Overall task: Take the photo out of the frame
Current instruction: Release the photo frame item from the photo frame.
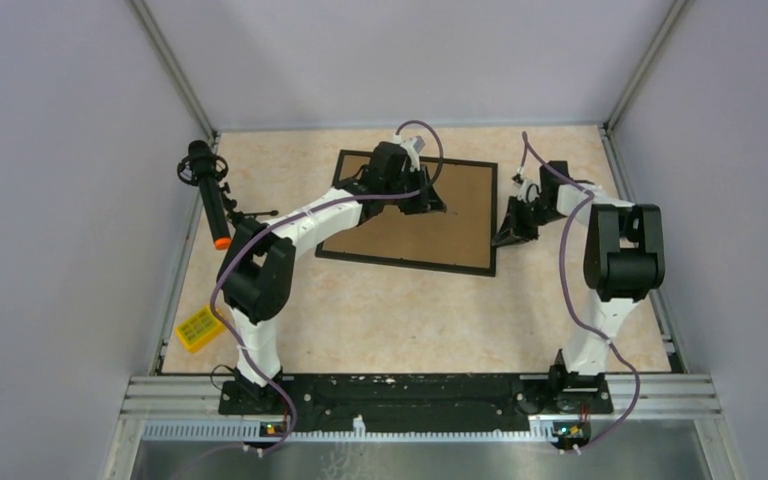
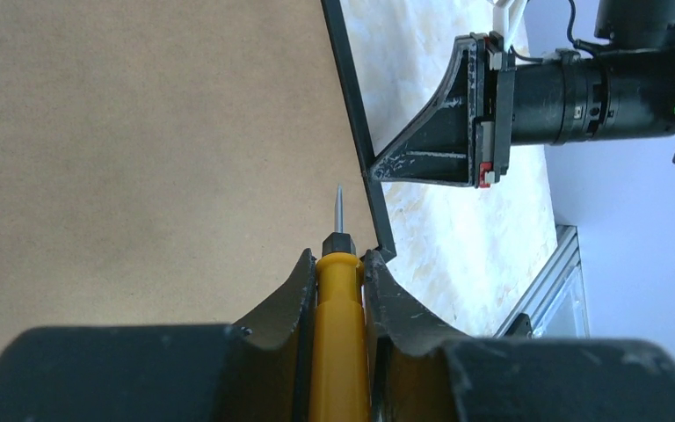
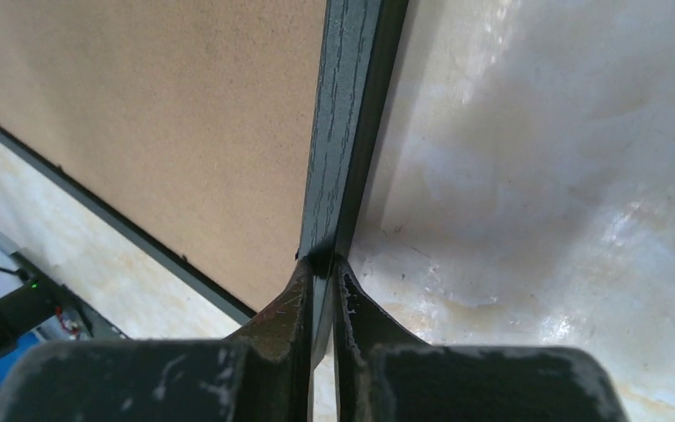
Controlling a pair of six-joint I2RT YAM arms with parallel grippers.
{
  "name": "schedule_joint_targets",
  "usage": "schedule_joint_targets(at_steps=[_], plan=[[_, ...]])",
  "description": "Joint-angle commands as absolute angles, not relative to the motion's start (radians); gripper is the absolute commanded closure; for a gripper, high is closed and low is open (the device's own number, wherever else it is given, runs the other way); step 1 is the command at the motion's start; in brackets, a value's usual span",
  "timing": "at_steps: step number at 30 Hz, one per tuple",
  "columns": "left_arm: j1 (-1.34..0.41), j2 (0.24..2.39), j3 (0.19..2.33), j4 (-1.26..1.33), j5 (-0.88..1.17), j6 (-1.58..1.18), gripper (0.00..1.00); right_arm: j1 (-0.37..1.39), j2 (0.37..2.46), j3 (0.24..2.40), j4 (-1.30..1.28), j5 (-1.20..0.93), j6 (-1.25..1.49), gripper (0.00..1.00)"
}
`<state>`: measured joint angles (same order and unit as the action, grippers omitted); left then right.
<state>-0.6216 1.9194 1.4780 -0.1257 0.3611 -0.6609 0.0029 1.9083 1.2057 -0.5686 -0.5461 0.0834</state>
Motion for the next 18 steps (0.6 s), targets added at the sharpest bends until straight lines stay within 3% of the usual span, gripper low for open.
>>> schedule_joint_targets(at_steps=[1, 5, 6, 9, 11, 18], plan=[[-0.619, 1.854, 1.476, -0.07, 0.386, -0.668, 1.0, 0.004, 2.01, 1.276, -0.557, -0.527, 0.005, 1.0], [-0.617, 1.854, 1.472, -0.069, 0.388, -0.669, 1.0, 0.003, 2.085, 1.436, -0.62, -0.468, -0.056, 1.0], [-0.616, 1.854, 1.471, -0.068, 0.389, -0.669, 1.0, 0.003, 2.09, 1.469, -0.629, -0.457, -0.062, 0.95], [-0.612, 1.849, 1.47, -0.066, 0.387, -0.665, 1.0, 0.003, 2.033, 1.503, -0.612, -0.441, -0.053, 0.65], [-0.61, 1.842, 1.47, -0.065, 0.385, -0.661, 1.0, 0.004, 1.98, 1.502, -0.605, -0.432, -0.028, 0.52], [-0.607, 1.818, 1.461, -0.057, 0.375, -0.647, 1.0, 0.034, 1.827, 1.352, -0.596, -0.366, 0.047, 0.45]])
